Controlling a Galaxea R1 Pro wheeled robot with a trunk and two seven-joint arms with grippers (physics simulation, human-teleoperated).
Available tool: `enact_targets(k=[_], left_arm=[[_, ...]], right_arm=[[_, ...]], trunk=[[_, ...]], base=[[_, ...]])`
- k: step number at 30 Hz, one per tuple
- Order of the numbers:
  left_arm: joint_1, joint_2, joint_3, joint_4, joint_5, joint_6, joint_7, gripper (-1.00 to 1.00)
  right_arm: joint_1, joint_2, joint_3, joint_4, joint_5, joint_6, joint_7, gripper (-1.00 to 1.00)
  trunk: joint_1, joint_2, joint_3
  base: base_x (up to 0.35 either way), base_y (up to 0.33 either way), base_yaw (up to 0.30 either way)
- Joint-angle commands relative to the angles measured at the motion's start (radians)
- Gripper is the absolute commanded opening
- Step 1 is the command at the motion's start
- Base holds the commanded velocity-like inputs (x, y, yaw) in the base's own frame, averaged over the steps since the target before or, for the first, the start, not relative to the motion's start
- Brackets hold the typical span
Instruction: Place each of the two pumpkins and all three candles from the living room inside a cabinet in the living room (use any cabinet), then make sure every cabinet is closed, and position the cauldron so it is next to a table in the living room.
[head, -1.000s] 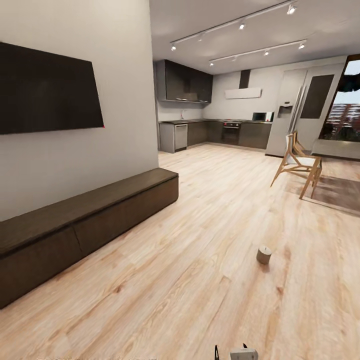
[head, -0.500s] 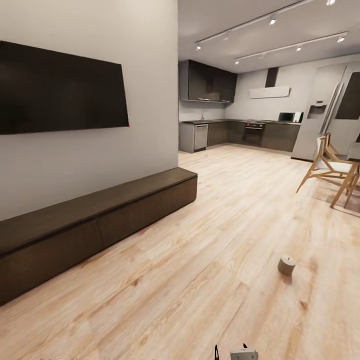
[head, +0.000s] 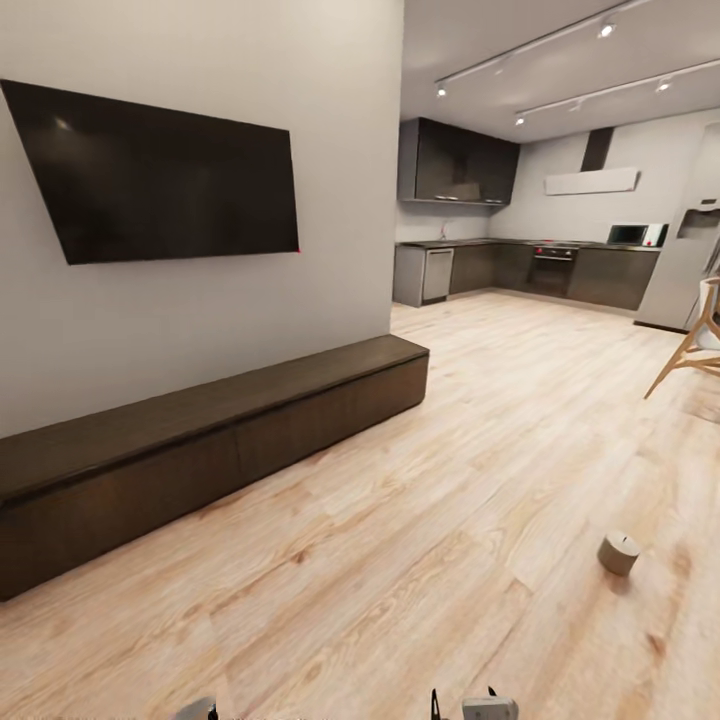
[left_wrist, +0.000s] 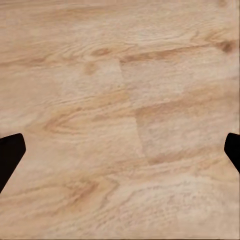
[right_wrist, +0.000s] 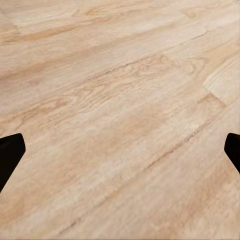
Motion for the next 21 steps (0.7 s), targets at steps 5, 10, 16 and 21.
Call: enact_targets(k=[5,10,16,21], left_arm=[[0.017,0.123,-0.004,-0.376,0.016,0.319,0.012,1.00],[0.127,0.197,-0.002,-0.651,0.084,0.459,0.040,1.00],[0.169,0.236,0.001,-0.592,0.104,0.478,0.069,1.00],[0.171,0.231,-0.006,-0.565,0.101,0.479,0.070,1.00]], right_arm=[[-0.001,-0.003,0.008,0.001,-0.008,-0.012,-0.003,1.00],[-0.001,-0.004,0.006,0.003,-0.014,-0.039,-0.006,1.00],[-0.001,-0.005,0.007,0.002,-0.009,-0.045,-0.004,1.00],[-0.001,-0.004,0.008,0.002,-0.009,-0.046,-0.004,1.00]], trunk=[[0.000,0.000,-0.001],[0.000,0.000,-0.002],[0.000,0.000,-0.002],[0.000,0.000,-0.002]], base=[[0.000,0.000,0.025],[0.000,0.000,0.002],[0.000,0.000,0.000],[0.015,-0.150,0.037]])
